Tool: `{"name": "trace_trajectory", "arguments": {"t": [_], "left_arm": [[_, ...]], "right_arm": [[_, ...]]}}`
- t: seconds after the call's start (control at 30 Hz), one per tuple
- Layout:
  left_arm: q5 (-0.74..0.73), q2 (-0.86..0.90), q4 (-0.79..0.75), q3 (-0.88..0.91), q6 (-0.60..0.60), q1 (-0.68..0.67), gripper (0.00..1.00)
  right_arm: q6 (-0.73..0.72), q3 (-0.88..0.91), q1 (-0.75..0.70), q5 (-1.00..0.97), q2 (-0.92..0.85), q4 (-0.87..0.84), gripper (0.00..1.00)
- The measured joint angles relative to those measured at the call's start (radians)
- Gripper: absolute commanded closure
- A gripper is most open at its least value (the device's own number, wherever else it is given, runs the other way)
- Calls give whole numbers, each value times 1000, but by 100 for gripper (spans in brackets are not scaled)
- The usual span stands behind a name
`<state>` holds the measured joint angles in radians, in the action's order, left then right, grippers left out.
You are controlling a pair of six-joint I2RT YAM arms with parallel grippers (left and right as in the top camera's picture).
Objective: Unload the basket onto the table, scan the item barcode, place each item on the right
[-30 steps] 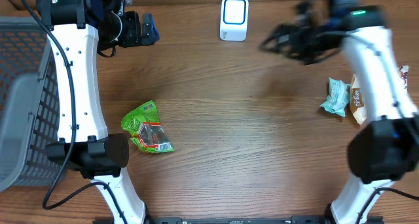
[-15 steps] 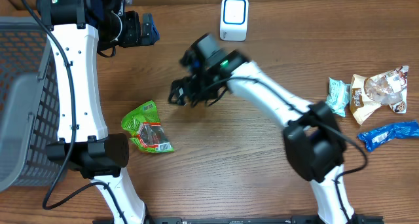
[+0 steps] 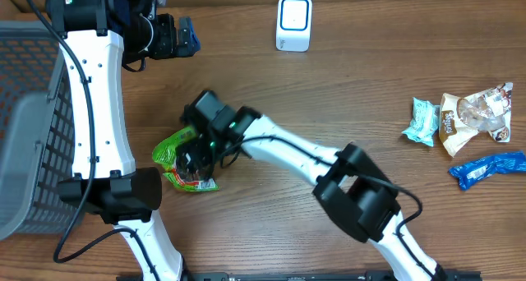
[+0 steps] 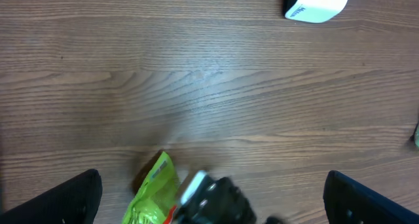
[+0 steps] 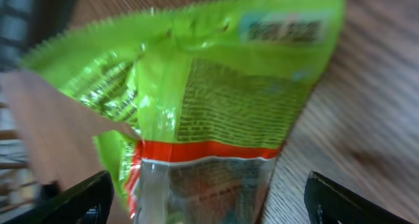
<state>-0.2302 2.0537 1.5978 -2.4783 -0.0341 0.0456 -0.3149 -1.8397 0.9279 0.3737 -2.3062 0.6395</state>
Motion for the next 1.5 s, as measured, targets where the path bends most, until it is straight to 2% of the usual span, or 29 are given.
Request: {"name": "trace_trajectory", "arguments": {"t": [0.03,0.1,0.13,0.17,0.27,0.3,0.4,0.57,0.67,0.77,0.93,1.07,1.1,1.27,1.43,1.5], "left_arm": [[0,0,0,0,0,0,0],[0,0,0,0,0,0,0],[0,0,0,0,0,0,0],[0,0,0,0,0,0,0],[0,0,0,0,0,0,0],[0,0,0,0,0,0,0],[0,0,0,0,0,0,0],[0,0,0,0,0,0,0],[0,0,0,0,0,0,0],[0,0,0,0,0,0,0],[0,0,0,0,0,0,0],[0,0,0,0,0,0,0],[0,0,0,0,0,0,0],[0,0,0,0,0,0,0],[0,0,0,0,0,0,0],[0,0,0,0,0,0,0]], "right_arm": [[3,0,14,-27,-6,-2,14],[11,0,40,-77,-22,-3,28],[14,0,50,-97,-28,-2,38],[11,0,57,-112,-35,0,53],[6,0,60,-144,-39,10,82],[1,0,56,-148,-39,15,89],[-7,-13,40,-151,-39,47,96],[-35,-59,-9,-163,-39,183,96],[-103,-83,-59,-185,-39,263,96],[-245,-99,-128,-216,-39,354,91],[-423,-101,-256,-176,-40,391,63],[-436,-102,-330,-61,-40,359,59],[-421,-102,-339,-31,-40,356,58],[-259,-121,-371,72,-40,387,36],[-3,-182,-436,99,-41,389,13],[102,-194,-465,96,-41,359,8]]}}
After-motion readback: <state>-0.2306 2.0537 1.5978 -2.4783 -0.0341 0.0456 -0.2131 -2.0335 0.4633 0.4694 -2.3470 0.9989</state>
